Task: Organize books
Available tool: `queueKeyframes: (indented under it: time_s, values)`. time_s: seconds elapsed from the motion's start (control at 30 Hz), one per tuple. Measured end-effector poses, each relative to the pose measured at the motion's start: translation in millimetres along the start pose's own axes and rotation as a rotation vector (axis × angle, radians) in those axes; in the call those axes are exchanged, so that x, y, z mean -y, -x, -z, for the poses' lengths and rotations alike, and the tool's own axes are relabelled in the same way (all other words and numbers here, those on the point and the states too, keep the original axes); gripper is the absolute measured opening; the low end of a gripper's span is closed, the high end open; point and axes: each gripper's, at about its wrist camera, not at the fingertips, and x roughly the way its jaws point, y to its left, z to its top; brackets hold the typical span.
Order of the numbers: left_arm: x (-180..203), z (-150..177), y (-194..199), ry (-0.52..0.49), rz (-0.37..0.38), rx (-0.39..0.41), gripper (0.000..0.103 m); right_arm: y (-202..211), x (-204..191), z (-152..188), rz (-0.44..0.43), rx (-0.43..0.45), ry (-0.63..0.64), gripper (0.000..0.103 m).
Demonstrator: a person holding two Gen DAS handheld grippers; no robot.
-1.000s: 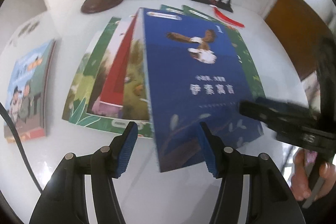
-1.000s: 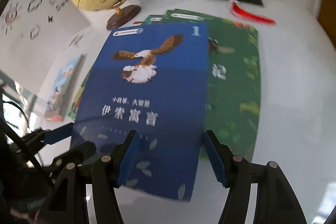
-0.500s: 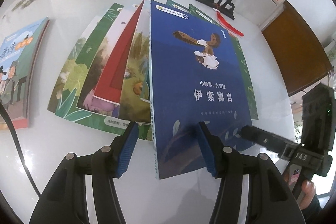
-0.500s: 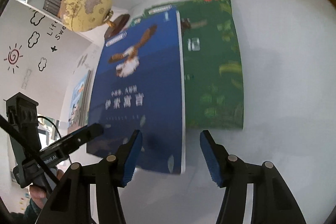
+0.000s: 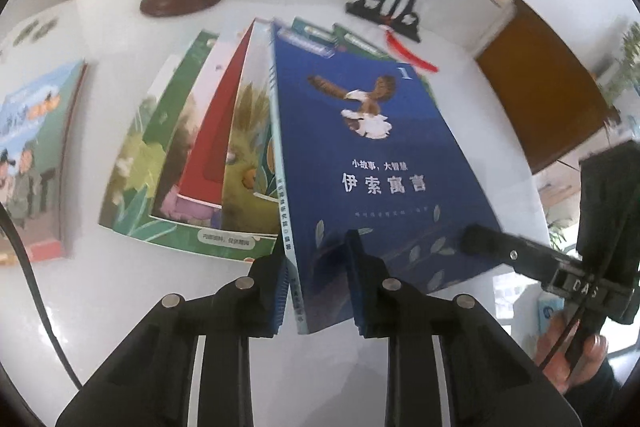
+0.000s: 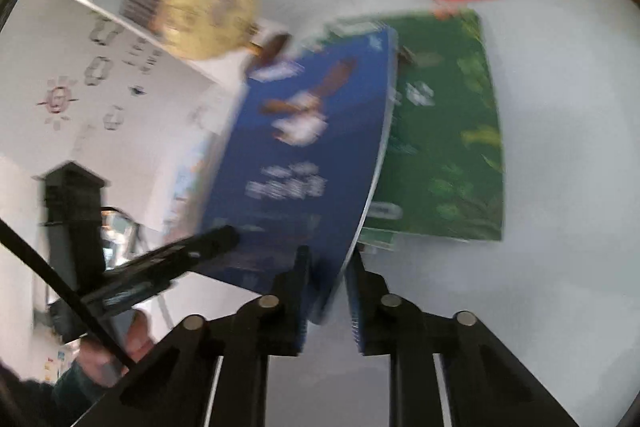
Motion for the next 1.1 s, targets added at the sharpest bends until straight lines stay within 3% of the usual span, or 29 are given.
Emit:
queueKeyframes:
  time_s: [0.1,0.23,0.37,0.53,0.83,1.1]
  values:
    - [2,0,-1,-0.046,-0.022,0.002,0.020,-4,-19,-3,0.014,-0.001,0.081,0.017]
    - [-1,-3,-2,-0.067,-0.033,0.011,0.020,-38,-28,-9,0.102,-0.016,0.118,0.017]
    - [-5,-1,9,-0.099,-0.036,0.036,0.020,-37,-43,-12,0.149,0.031,0.158,0.015]
    - [-17,2,28,-0.140,-0.090,0.082,0.020,-46,-86,-5,0.265,0.037,0.324,0.015]
    - [-72,5,77,-0.114,-0.112,0.127,0.020,-72,-165,7,0.318,0.062,0.451,0.015]
    - [-120,8,129,-0.099,-0.145,0.208,0.020,-95,-233,14,0.295,0.090,0.524,0.015]
